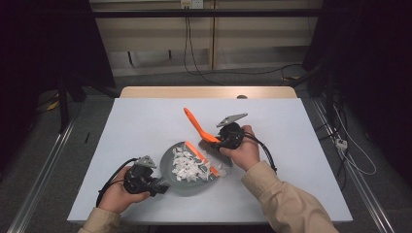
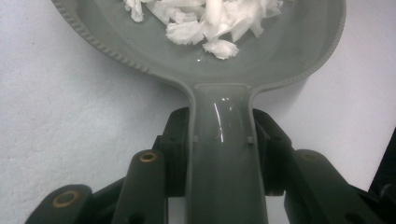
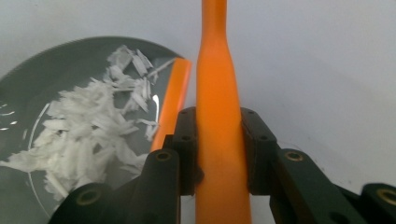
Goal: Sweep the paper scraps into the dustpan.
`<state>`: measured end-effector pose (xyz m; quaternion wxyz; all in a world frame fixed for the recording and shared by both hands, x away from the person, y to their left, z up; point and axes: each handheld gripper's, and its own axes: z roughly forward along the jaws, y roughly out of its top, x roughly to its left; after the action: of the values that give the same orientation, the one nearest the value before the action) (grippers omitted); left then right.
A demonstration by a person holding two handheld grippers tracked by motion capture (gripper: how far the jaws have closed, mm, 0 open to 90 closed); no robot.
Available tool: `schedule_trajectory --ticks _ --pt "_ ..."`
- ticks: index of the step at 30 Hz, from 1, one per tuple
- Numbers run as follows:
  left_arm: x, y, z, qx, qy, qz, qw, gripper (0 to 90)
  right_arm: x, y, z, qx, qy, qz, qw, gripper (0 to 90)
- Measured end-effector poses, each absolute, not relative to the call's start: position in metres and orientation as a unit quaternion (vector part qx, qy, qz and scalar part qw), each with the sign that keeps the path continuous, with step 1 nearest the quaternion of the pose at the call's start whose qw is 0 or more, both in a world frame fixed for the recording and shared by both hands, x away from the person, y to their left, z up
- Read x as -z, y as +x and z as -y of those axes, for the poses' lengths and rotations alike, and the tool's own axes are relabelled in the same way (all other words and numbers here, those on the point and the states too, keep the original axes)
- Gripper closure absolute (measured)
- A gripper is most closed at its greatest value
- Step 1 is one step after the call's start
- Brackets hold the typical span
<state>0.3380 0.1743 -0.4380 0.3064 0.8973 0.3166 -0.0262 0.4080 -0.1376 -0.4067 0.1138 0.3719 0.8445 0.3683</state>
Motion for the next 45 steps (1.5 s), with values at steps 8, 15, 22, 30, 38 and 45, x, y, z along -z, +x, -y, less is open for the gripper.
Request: schedule_trajectory --ticks 8,15,22,30,38,45 --pt "0.439 0.337 -0.174 0.025 0.896 -0.318 0.311 61.1 0.4 0.418 0.148 -0.395 0.366 -0.825 0.169 71.4" --pt "0.439 0.336 -0.17 0.017 0.898 -0.314 0.309 58.6 0.419 0.424 0.153 -0.355 0.352 -0.835 0.228 71.4" --pt "0.438 0.336 -0.169 0.014 0.897 -0.32 0.305 62.3 0.424 0.406 0.136 -0.359 0.336 -0.844 0.212 71.3" --pt "0.438 0.336 -0.169 0.011 0.902 -0.313 0.299 62.2 0.419 0.382 0.116 -0.429 0.329 -0.827 0.153 71.4" --pt "0.438 0.336 -0.168 0.01 0.902 -0.31 0.299 62.3 0.405 0.384 0.133 -0.454 0.346 -0.803 0.172 71.4" --pt "0.437 0.333 -0.169 0.021 0.908 -0.297 0.295 62.6 0.406 0.389 0.147 -0.451 0.361 -0.794 0.191 71.4"
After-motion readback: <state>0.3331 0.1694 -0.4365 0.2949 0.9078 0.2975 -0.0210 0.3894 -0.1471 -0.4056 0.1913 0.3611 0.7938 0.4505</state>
